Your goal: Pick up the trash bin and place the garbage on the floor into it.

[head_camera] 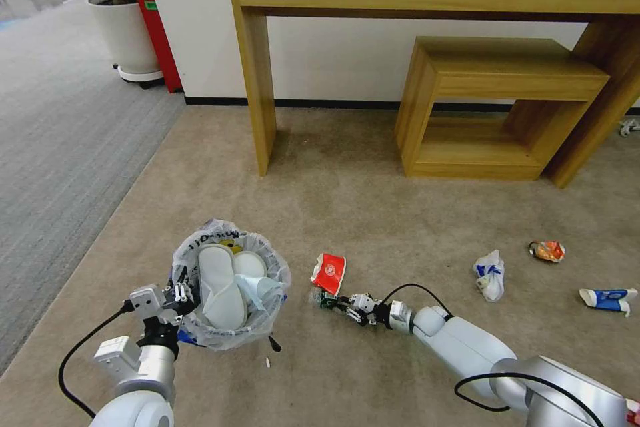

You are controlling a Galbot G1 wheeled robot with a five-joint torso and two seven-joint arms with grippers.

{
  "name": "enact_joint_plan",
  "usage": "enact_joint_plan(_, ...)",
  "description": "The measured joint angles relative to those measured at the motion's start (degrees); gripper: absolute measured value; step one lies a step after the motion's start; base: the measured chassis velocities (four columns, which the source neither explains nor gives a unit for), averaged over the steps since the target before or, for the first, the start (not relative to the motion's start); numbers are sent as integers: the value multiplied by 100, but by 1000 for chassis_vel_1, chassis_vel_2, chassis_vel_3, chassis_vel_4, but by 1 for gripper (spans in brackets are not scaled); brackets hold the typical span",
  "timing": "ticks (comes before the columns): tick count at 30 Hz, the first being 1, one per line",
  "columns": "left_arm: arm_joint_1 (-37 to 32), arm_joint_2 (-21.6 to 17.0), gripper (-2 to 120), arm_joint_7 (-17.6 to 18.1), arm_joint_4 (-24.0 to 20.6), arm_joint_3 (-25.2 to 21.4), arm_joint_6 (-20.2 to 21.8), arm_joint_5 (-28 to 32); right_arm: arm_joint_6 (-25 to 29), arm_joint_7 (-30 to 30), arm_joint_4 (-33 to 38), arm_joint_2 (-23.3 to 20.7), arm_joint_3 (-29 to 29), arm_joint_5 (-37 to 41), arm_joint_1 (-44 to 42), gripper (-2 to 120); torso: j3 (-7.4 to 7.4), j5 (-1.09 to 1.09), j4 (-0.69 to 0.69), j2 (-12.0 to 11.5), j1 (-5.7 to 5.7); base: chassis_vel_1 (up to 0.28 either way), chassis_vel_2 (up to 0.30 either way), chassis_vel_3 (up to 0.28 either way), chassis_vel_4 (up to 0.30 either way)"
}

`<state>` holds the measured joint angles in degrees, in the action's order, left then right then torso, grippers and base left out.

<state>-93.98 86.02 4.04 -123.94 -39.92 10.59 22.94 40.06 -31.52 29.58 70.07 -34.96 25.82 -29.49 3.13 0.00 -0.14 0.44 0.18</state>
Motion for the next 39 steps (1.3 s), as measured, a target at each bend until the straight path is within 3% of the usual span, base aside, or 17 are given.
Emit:
enact_joint_plan(10, -3, 4, 3, 0, 103, -23, 0, -23, 183, -384, 223, -102, 188, 386, -76, 6, 0, 0, 0, 0, 0, 0, 0, 0, 0)
enact_joint_plan(16, 42, -14, 3, 1, 233, -57, -1, -23, 243, -491, 785, -403, 208, 705, -77, 6, 0, 1, 1, 0, 0, 0, 0, 0, 0)
enact_joint_plan(25, 140, -102, 3, 32, 375, -119, 91, 92, -34, -341, 2685, -1367, 196, 1476, 70, 5, 0, -1, 0, 0, 0, 0, 0, 0, 0)
enact_joint_plan(28, 259, -161, 3, 143, 229, -124, 273, 407, -272, -160, 4233, -1873, 99, 1956, 389, 5, 0, -2, 0, 0, 0, 0, 0, 0, 0)
enact_joint_plan(29, 259, -161, 3, 143, 229, -124, 273, 407, -272, -160, 4233, -1873, 99, 1956, 389, 5, 0, -2, 0, 0, 0, 0, 0, 0, 0)
enact_joint_plan(33, 333, -216, 3, 363, -169, -58, 487, 839, -552, 223, 5674, -2082, -229, 2286, 966, 5, 0, -1, 1, 0, 0, 0, 0, 0, 0)
enact_joint_plan(35, 332, -228, 3, 394, -238, -51, 503, 898, -596, 281, 5861, -2081, -322, 2303, 1089, 5, 0, 0, 0, 0, 0, 0, 0, 0, 0)
enact_joint_plan(38, 294, -256, 3, 432, -385, -74, 523, 981, -691, 454, 6262, -2038, -731, 2398, 1459, 5, 0, -2, -1, 0, 0, 0, 0, 0, 0)
enact_joint_plan(39, 196, -239, 3, 445, -578, -191, 527, 1023, -728, 527, 6392, -1905, -1199, 2442, 1785, 5, 0, -1, 0, 0, 0, 0, 0, 0, 0)
